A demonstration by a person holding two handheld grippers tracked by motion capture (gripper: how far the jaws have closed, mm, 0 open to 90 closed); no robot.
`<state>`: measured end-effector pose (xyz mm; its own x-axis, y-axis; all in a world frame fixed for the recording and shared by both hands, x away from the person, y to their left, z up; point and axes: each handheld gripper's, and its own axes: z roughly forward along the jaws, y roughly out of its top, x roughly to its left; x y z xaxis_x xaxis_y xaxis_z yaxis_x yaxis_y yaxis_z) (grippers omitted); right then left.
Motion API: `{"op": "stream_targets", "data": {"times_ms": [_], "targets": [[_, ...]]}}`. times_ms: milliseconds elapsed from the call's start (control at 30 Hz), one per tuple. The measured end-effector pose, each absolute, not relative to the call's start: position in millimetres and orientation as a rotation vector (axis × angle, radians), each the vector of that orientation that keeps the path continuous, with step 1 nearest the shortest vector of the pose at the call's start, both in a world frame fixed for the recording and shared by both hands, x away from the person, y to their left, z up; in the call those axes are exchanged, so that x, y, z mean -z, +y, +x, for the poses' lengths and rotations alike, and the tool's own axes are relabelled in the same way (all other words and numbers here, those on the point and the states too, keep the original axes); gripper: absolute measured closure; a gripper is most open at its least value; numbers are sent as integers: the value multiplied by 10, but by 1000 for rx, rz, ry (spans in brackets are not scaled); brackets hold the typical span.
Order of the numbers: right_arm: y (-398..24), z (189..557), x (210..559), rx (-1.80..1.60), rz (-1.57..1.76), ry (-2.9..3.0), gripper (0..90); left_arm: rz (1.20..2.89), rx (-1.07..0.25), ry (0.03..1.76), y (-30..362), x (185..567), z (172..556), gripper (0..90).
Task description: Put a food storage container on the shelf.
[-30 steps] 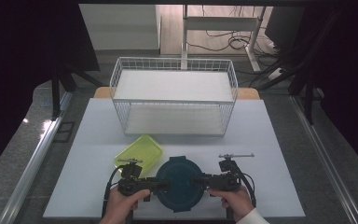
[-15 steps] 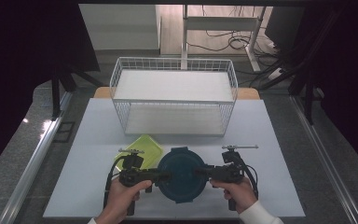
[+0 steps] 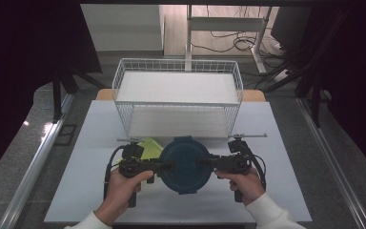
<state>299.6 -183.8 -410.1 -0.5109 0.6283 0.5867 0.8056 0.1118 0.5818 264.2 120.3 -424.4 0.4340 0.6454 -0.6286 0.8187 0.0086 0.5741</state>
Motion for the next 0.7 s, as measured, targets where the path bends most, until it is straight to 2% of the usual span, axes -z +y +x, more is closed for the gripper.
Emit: {"op": "stream_targets", "data": {"times_ms": [700], "targets": [[-1781, 3257, 3641, 1408, -1417, -2207, 371, 1690, 141, 1245, 1248, 3774, 2888, 354]]}}
